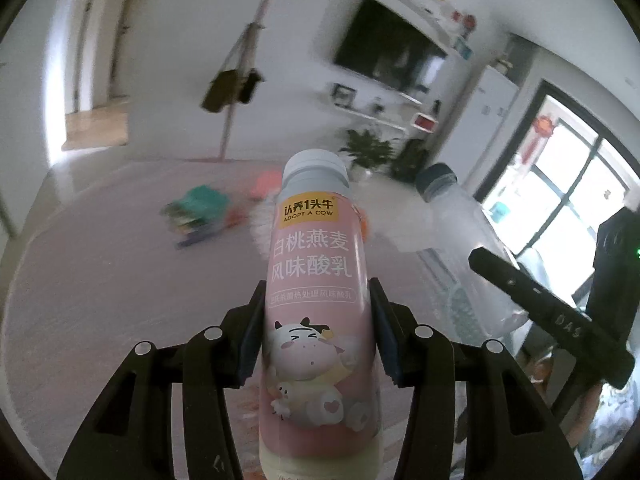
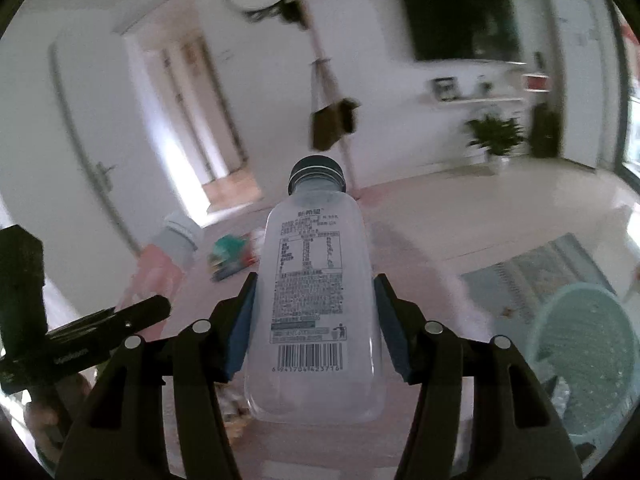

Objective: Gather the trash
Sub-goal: 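Carry both bottles to the blue basket and open both tools to drop them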

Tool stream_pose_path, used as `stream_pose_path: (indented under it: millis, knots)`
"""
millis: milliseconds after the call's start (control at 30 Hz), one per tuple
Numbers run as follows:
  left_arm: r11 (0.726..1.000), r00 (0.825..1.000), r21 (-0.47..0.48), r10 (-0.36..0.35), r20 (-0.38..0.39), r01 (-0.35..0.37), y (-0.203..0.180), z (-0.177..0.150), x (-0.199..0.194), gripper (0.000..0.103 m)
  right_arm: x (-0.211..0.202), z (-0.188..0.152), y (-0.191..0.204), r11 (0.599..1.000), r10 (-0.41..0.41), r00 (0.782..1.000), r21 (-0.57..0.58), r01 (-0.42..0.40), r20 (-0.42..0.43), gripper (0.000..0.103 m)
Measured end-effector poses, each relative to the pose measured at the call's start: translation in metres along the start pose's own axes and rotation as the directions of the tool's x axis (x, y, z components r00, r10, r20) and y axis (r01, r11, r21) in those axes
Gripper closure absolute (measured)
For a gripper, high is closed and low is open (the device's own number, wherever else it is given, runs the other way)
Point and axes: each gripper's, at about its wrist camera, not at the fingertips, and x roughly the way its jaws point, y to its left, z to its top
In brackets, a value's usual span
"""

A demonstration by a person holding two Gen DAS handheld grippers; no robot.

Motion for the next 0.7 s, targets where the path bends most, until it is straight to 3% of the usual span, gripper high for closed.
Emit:
stream_pose_path:
  millis: [200, 333, 500, 700]
  knots:
    - [0.99, 0.992, 0.079, -0.116, -0.048, 0.119, -0.084, 0.003, 0.049, 0.056, -0.037, 0.003, -0.08, 0.987, -0.127, 0.99, 0.105, 0.12, 0.055, 0.05]
    - [0.972, 0.977, 0.131, -0.184, -0.105, 0.197, -0.137, 0.002, 0.087, 0.056, -0.056, -0.001, -0.134, 0.962, -0.221, 0.973, 0.183, 0.205, 0.072, 0.05]
    - [0.939, 0.951, 0.211, -0.229, -0.209, 0.272, -0.204, -0.008, 0.142, 0.056, -0.065, -0.016, -0.205, 0.906, -0.319, 0.947, 0.307, 0.292, 0.043, 0.05]
    - [0.919, 0.913, 0.228, -0.239, -0.331, 0.323, -0.243, -0.026, 0.21, 0.056, -0.051, -0.049, -0.276, 0.807, -0.405, 0.912, 0.445, 0.389, -0.063, 0.05]
